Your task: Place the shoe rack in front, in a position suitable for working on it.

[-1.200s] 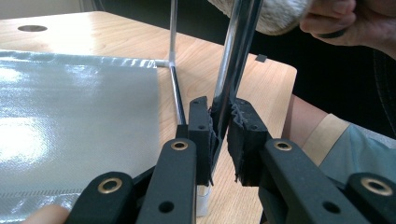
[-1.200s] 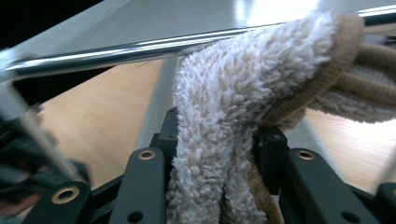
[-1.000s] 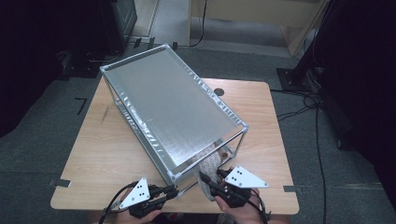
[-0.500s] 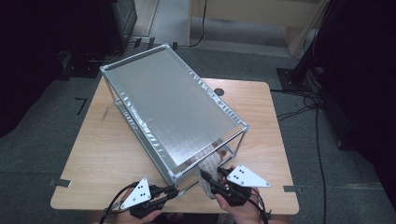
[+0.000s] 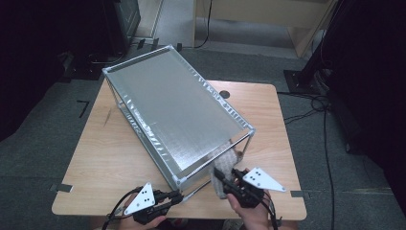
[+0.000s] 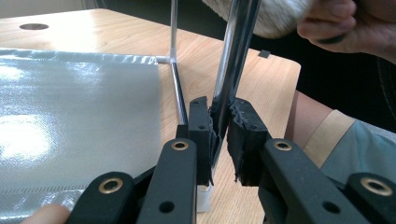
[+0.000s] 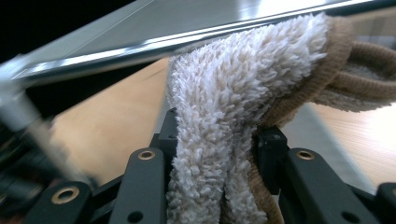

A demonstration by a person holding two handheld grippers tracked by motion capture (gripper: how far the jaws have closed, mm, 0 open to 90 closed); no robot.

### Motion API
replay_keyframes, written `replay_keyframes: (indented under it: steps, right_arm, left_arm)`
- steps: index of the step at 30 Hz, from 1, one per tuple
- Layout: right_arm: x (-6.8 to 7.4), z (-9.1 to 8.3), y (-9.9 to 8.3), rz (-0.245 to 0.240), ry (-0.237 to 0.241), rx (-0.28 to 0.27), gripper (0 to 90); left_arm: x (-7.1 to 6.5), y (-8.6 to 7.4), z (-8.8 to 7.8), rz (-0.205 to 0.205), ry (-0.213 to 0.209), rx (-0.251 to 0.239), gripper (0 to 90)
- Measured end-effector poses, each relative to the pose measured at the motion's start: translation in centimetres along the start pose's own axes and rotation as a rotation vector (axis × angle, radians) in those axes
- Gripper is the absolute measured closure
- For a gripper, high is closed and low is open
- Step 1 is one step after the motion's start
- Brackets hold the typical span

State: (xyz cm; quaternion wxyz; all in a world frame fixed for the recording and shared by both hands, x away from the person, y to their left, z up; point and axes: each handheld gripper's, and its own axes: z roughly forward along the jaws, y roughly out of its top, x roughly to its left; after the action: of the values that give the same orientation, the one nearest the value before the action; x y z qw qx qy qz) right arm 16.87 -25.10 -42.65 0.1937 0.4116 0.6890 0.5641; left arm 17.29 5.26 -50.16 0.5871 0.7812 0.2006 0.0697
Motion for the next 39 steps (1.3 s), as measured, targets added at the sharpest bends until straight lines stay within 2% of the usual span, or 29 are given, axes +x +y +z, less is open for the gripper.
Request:
replay_keyframes:
  steps: [1, 2, 3, 4, 5, 6, 9, 14, 15, 16, 20, 21, 22, 25, 26, 27, 29, 30, 31, 32, 34, 35, 36, 37, 38, 39]
  right_arm:
    - [0.0, 0.0, 0.0, 0.000, 0.000, 0.000, 63.6]
    - [1.3, 0.6, -0.1, -0.065, 0.051, 0.032, 63.6]
    - [1.9, 0.9, -0.2, -0.090, 0.075, 0.046, 63.6]
    - [2.3, 1.1, -0.3, -0.113, 0.092, 0.055, 63.5]
    - [2.3, 1.1, -0.3, -0.113, 0.092, 0.055, 63.5]
    - [3.1, 1.4, -0.6, -0.158, 0.106, 0.066, 63.5]
    - [3.2, 1.7, -0.7, -0.158, 0.097, 0.067, 63.5]
    - [-0.2, 0.5, -0.1, -0.022, -0.042, -0.012, 63.6]
    - [-0.2, 0.5, -0.1, -0.022, -0.042, -0.012, 63.6]
    - [-1.9, -0.3, 0.1, 0.034, -0.115, -0.049, 63.7]
    - [-4.8, -1.8, -0.1, 0.129, -0.237, -0.102, 63.7]
    - [-4.8, -1.8, -0.1, 0.129, -0.237, -0.102, 63.7]
    - [-5.6, -2.2, -0.2, 0.148, -0.262, -0.108, 63.7]
    - [-6.2, -2.2, -0.5, 0.142, -0.283, -0.102, 63.6]
    - [-6.5, -2.0, -1.1, 0.107, -0.324, -0.078, 63.7]
    - [-6.5, -2.0, -1.1, 0.107, -0.324, -0.078, 63.7]
    - [-7.0, -1.5, -1.7, 0.103, -0.342, -0.040, 63.7]
    - [-7.5, -0.8, -2.5, 0.103, -0.352, 0.024, 63.6]
    - [-7.5, -0.8, -2.5, 0.103, -0.352, 0.024, 63.6]
    - [-7.6, -0.5, -2.8, 0.105, -0.354, 0.056, 63.7]
    - [-8.0, 0.9, -4.1, 0.094, -0.369, 0.189, 63.6]
    - [-8.0, 0.9, -4.1, 0.094, -0.369, 0.189, 63.6]
    - [-8.0, 1.8, -4.9, 0.083, -0.376, 0.272, 63.6]
    - [-8.0, 1.8, -4.9, 0.083, -0.376, 0.272, 63.6]
    - [-8.0, 2.5, -5.5, 0.081, -0.371, 0.331, 63.5]
    - [-8.0, 2.5, -5.5, 0.081, -0.371, 0.331, 63.5]
  left_arm:
    - [0.0, 0.0, 0.0, 0.000, 0.000, 0.000, 80.3]
    - [0.0, 0.0, 0.0, 0.001, 0.002, 0.000, 80.3]
    - [0.0, 0.0, 0.0, 0.002, 0.002, 0.000, 80.3]
    - [0.0, 0.0, 0.0, 0.002, 0.002, 0.000, 80.3]
    - [0.0, 0.0, 0.0, 0.002, 0.002, -0.001, 80.3]
    - [0.0, 0.0, 0.0, 0.000, 0.001, -0.001, 80.3]
    - [0.0, 0.0, 0.0, 0.001, 0.002, 0.000, 80.3]
    - [0.0, 0.0, 0.0, 0.005, 0.003, 0.001, 80.3]
    - [0.0, 0.0, 0.0, 0.004, 0.004, 0.001, 80.3]
    - [0.0, 0.0, 0.0, 0.006, 0.004, 0.002, 80.3]
    - [0.0, 0.0, 0.0, 0.007, 0.003, 0.003, 80.4]
    - [0.0, 0.0, 0.0, 0.007, 0.003, 0.003, 80.4]
    - [0.0, 0.0, 0.0, 0.009, 0.002, 0.005, 80.4]
    - [0.0, 0.0, 0.1, 0.004, 0.000, 0.003, 80.2]
    - [-0.1, 0.0, 0.1, 0.003, -0.001, 0.004, 80.2]
    - [-0.1, 0.0, 0.1, 0.003, -0.001, 0.004, 80.3]
    - [-0.1, 0.0, 0.1, 0.002, -0.004, 0.005, 80.2]
    - [-0.1, 0.0, 0.1, 0.003, -0.004, 0.005, 80.2]
    - [-0.1, 0.0, 0.1, 0.003, -0.004, 0.005, 80.3]
    - [-0.1, 0.0, 0.1, 0.003, -0.005, 0.005, 80.3]
    - [-0.1, 0.0, 0.1, 0.003, -0.006, 0.005, 80.3]
    - [-0.1, 0.0, 0.1, 0.003, -0.006, 0.005, 80.3]
    - [0.0, 0.0, 0.1, 0.004, -0.006, 0.005, 80.3]
    - [0.0, 0.0, 0.1, 0.004, -0.006, 0.005, 80.3]
    - [-0.1, 0.0, 0.1, 0.005, -0.005, 0.006, 80.3]
    - [-0.1, 0.0, 0.1, 0.005, -0.005, 0.006, 80.3]
